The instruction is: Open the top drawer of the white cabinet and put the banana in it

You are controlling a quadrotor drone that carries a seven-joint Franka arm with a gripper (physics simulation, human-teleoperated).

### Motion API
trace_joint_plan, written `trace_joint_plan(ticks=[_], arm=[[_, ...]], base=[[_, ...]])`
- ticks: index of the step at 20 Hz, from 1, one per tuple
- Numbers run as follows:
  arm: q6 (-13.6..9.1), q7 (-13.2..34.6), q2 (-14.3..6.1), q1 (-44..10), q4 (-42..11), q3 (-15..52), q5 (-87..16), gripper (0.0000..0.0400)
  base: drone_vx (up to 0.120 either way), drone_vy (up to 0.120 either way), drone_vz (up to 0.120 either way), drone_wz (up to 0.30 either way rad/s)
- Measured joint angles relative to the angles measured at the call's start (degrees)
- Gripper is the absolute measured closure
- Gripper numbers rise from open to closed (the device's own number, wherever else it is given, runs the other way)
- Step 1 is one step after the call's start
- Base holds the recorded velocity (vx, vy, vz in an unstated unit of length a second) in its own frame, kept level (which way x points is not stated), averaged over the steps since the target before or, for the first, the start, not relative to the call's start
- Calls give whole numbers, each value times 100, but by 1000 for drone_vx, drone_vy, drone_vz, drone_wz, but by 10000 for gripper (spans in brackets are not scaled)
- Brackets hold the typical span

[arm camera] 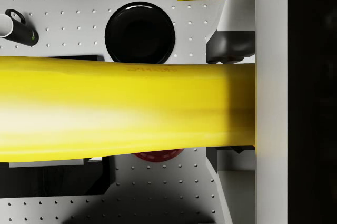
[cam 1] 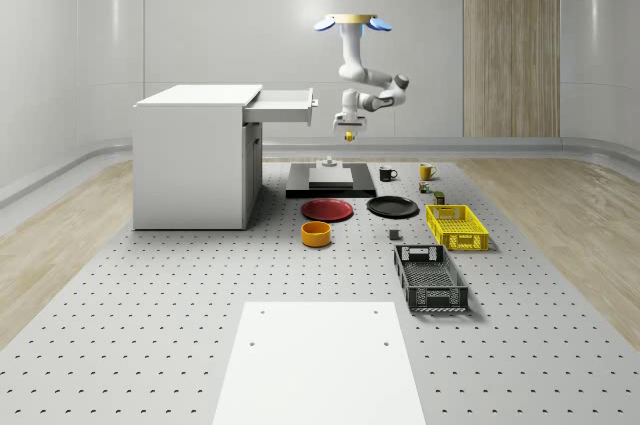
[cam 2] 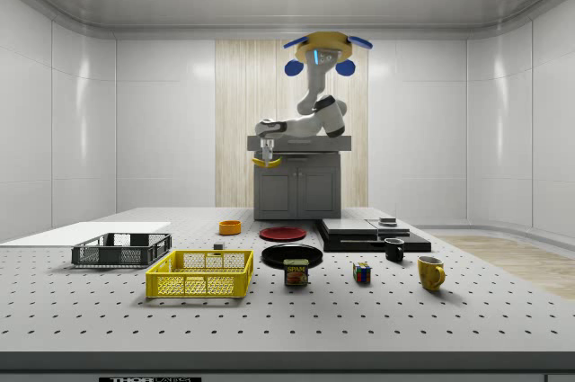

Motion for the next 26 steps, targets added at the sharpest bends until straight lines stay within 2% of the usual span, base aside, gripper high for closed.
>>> trace_joint_plan(ticks=[26], arm=[[-101,56,109,-71,-12,33,63,199]], base=[[-120,-43,120,0]])
